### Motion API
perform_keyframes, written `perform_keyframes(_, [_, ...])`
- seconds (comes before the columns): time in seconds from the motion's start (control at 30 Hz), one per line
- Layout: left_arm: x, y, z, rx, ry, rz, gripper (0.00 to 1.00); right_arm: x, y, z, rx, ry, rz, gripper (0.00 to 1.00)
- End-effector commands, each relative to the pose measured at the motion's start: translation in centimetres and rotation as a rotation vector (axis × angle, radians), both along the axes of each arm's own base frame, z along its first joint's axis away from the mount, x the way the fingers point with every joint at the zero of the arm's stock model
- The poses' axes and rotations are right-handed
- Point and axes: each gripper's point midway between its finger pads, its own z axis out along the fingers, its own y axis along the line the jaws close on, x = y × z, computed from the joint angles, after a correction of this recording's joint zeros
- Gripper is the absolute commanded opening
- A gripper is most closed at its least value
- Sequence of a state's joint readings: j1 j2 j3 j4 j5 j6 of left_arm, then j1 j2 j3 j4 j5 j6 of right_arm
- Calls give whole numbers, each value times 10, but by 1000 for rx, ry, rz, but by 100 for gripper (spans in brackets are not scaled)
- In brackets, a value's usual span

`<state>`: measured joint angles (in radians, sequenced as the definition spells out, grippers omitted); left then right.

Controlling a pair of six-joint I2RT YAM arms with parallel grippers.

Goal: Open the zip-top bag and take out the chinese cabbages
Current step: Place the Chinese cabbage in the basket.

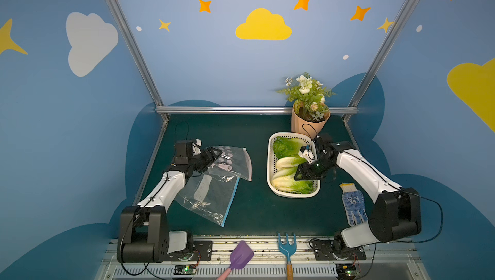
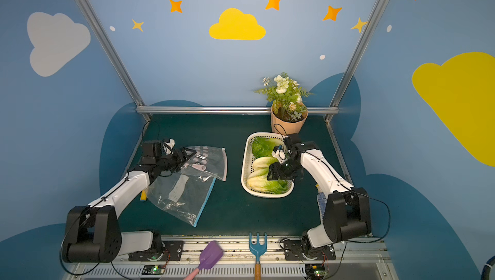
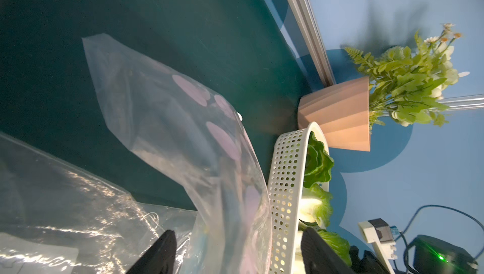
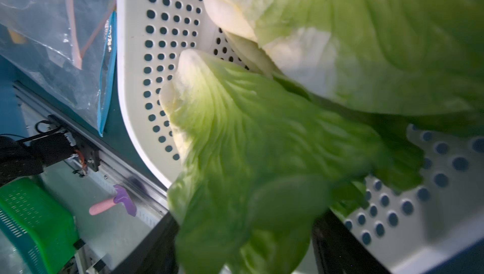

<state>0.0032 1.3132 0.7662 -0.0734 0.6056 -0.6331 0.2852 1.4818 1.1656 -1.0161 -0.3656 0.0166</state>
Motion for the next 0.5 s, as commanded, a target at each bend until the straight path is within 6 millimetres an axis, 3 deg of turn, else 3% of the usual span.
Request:
perform_keyframes(0.0, [-4, 9, 10, 73, -6, 25, 85, 0, -13, 15, -77, -36, -31, 75])
perform_keyframes(0.13, [-10, 13, 17, 101, -14, 46, 100, 1, -21, 26, -114, -75, -62, 78])
perform_keyframes(0.47, [-26, 34, 42, 220, -32, 116, 100, 15, -37, 62, -162, -249, -127, 85])
